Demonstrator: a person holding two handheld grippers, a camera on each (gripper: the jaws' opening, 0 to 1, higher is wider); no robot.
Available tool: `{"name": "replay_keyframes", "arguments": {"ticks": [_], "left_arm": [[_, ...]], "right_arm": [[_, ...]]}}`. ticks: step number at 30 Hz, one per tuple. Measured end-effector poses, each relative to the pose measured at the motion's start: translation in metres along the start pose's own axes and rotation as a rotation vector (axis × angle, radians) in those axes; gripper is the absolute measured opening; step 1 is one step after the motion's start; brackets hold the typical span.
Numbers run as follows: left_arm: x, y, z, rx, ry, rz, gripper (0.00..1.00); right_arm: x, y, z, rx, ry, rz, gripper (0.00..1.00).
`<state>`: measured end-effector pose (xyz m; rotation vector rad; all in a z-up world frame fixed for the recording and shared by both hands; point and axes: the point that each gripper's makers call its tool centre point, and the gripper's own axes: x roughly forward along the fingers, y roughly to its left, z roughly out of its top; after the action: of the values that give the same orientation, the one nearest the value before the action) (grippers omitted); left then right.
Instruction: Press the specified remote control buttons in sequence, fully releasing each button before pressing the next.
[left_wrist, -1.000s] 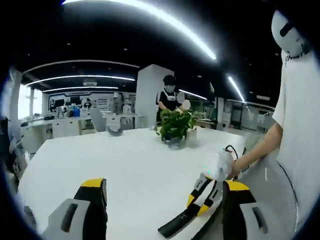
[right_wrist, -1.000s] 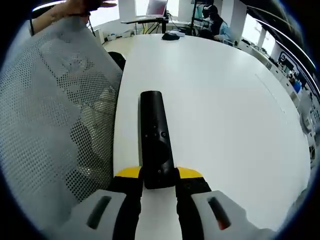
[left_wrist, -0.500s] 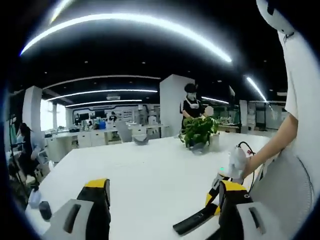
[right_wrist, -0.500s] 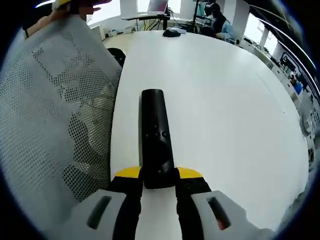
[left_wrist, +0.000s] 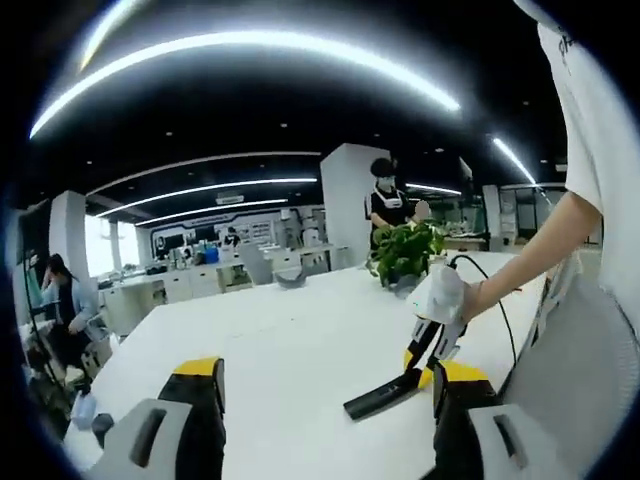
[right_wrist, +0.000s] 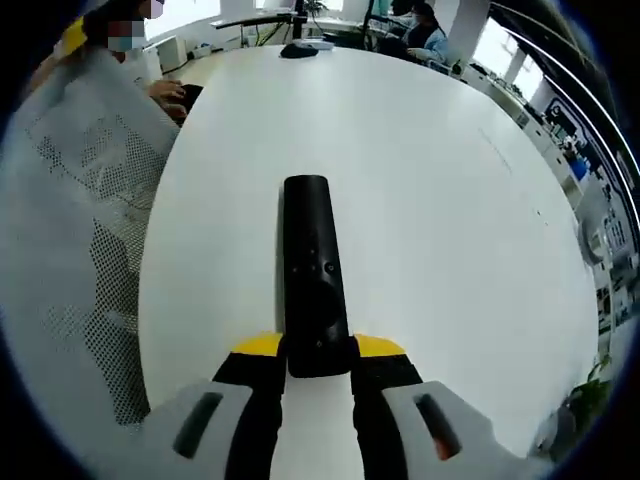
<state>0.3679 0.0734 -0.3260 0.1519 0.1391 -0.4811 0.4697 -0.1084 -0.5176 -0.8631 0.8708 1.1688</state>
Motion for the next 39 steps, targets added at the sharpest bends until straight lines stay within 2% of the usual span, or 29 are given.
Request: {"name": "replay_keyframes", "arguments": {"ticks": [4, 9, 15, 17, 21, 22, 24, 25, 27, 29, 30, 32, 33, 34, 37, 38, 39], "left_arm": [[0.001, -0.002, -0.006, 0.033, 0.029, -0.009, 0.88], [0.0, 0.002, -0.007, 0.022, 0.027, -0.006, 0.85], [0.002, 0.002, -0.013, 0.037, 0.059, -0.008, 0.85], [0.002, 0.003, -0.014, 0.034, 0.059, -0.006, 0.85], [0.002, 0.002, -0.016, 0.038, 0.072, -0.009, 0.85], [0.002, 0.002, -0.017, 0.041, 0.075, -0.01, 0.85], [0.002, 0.002, -0.018, 0.042, 0.079, -0.01, 0.85], [0.002, 0.003, -0.017, 0.041, 0.076, -0.008, 0.85], [0.002, 0.003, -0.017, 0.035, 0.072, -0.008, 0.86], [0.002, 0.003, -0.017, 0.039, 0.074, -0.007, 0.86], [0.002, 0.003, -0.017, 0.039, 0.074, -0.007, 0.86], [0.002, 0.003, -0.016, 0.037, 0.068, -0.005, 0.86], [0.002, 0.003, -0.016, 0.035, 0.067, -0.005, 0.86], [0.001, 0.003, -0.016, 0.035, 0.065, -0.003, 0.86], [0.002, 0.006, -0.02, 0.055, 0.093, 0.014, 0.86], [0.002, 0.006, -0.022, 0.067, 0.105, 0.018, 0.85], [0.002, 0.005, -0.022, 0.077, 0.106, 0.016, 0.85]], "right_arm": [[0.001, -0.024, -0.002, 0.016, 0.022, -0.028, 0.25], [0.005, -0.056, -0.007, 0.006, 0.067, -0.054, 0.24], [0.009, -0.085, -0.011, -0.013, 0.107, -0.065, 0.25], [0.011, -0.097, -0.009, -0.008, 0.102, -0.06, 0.25], [0.01, -0.101, -0.01, -0.05, 0.112, -0.089, 0.24], [0.009, -0.102, -0.009, -0.055, 0.11, -0.104, 0.26], [0.005, -0.11, -0.014, -0.052, 0.118, -0.17, 0.36], [0.001, -0.108, -0.014, -0.044, 0.111, -0.177, 0.37], [-0.006, -0.105, -0.012, -0.015, 0.072, -0.216, 0.33], [-0.016, -0.099, -0.008, 0.067, -0.016, -0.252, 0.36], [-0.024, -0.088, -0.008, 0.121, -0.058, -0.26, 0.38], [-0.041, -0.069, -0.008, 0.177, -0.124, -0.284, 0.4], [-0.044, -0.065, -0.008, 0.185, -0.137, -0.286, 0.41], [-0.057, -0.051, -0.006, 0.224, -0.186, -0.306, 0.44], [-0.092, -0.025, -0.002, 0.379, -0.349, -0.34, 0.57], [-0.095, -0.022, -0.003, 0.399, -0.361, -0.344, 0.67], [-0.107, -0.012, -0.005, 0.454, -0.393, -0.354, 0.75]]}}
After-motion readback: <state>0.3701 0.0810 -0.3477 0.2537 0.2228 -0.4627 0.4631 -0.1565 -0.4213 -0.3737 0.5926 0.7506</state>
